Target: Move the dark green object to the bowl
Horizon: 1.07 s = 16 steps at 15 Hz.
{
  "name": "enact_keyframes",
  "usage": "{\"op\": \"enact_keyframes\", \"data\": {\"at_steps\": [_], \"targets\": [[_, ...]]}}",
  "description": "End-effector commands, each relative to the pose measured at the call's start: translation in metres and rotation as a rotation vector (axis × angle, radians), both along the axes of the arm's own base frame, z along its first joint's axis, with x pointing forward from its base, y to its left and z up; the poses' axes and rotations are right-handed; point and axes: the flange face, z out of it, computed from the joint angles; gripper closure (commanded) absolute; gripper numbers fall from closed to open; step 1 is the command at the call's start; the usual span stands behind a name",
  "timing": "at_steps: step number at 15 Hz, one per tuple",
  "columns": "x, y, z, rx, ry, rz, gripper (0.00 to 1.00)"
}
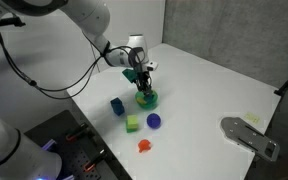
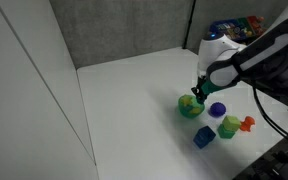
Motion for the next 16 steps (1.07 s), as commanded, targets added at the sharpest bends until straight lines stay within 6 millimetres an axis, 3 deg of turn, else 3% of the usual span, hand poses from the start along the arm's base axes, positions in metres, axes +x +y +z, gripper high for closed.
{"op": "enact_keyframes", "data": {"at_steps": [1, 6, 10, 16], "targets": [[0.006, 0.005, 0.006, -0.041, 0.002, -0.006, 0.39], [0.0, 0.018, 0.033, -0.036, 0.015, 0.011, 0.01], [0.003, 0.022, 0.078, -0.047, 0.022, -0.001, 0.0], [0.009, 0.008, 0.172, 0.026, -0.006, -0.005, 0.0]]}}
